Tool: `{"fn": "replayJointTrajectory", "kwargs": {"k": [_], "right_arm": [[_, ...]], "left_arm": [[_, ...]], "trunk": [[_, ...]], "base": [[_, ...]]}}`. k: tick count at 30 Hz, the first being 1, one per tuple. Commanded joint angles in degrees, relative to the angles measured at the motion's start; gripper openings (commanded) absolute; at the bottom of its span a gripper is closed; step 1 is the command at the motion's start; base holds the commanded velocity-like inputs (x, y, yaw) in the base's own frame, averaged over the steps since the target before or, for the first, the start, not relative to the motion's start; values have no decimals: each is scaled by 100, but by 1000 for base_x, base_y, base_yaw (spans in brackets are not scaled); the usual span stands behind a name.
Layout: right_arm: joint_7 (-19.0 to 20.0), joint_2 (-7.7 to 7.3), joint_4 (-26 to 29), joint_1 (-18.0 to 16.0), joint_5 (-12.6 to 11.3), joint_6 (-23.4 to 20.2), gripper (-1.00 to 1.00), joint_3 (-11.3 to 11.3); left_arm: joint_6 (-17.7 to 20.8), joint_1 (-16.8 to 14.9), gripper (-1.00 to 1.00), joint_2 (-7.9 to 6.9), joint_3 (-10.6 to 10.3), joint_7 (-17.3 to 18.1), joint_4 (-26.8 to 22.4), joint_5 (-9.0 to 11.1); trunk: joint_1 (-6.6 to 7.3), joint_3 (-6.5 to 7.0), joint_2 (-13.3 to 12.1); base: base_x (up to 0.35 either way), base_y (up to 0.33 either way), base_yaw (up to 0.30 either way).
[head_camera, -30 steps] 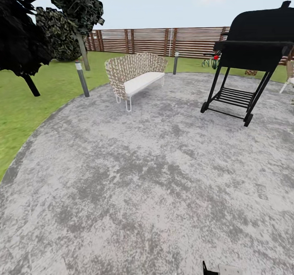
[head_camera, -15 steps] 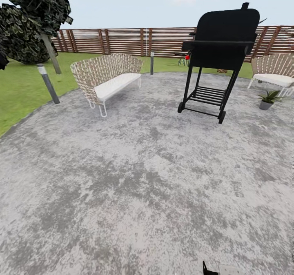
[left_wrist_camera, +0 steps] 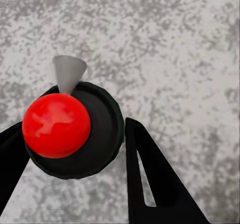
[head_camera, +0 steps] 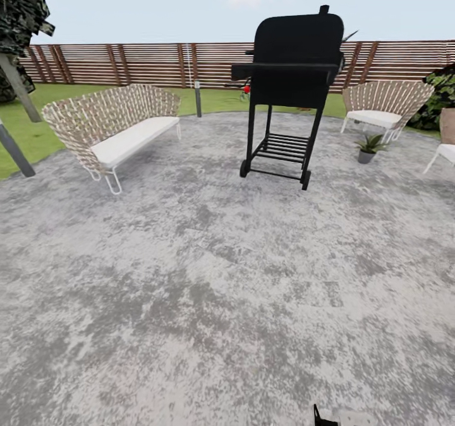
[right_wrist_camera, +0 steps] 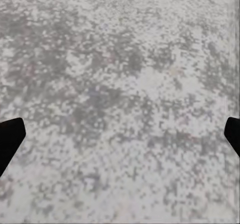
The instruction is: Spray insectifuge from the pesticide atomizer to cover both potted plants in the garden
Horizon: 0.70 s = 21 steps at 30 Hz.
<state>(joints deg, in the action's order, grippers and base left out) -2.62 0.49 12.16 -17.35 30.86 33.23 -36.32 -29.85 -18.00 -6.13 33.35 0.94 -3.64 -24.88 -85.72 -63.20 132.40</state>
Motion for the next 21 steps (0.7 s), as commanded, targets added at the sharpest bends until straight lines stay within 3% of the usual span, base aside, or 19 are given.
{"fn": "replayJointTrajectory", "kwargs": {"k": [1,10,21], "right_arm": [[-28,3,-4,-5,60,12,100,-28],[-28,3,-4,-4,63,10,100,-27],[-28,3,-4,-5,69,9,100,-25]], "left_arm": [[-21,-2,-100,-2,49,10,3,-43],[-21,-2,-100,-2,49,11,3,-36],[-29,-2,-100,-2,49,11,3,-34]], "trunk": [[-2,-4,1],[-2,-4,1],[-2,-4,1]], "base": [[302,-189,-300],[311,-148,-300],[338,-9,-300]]}}
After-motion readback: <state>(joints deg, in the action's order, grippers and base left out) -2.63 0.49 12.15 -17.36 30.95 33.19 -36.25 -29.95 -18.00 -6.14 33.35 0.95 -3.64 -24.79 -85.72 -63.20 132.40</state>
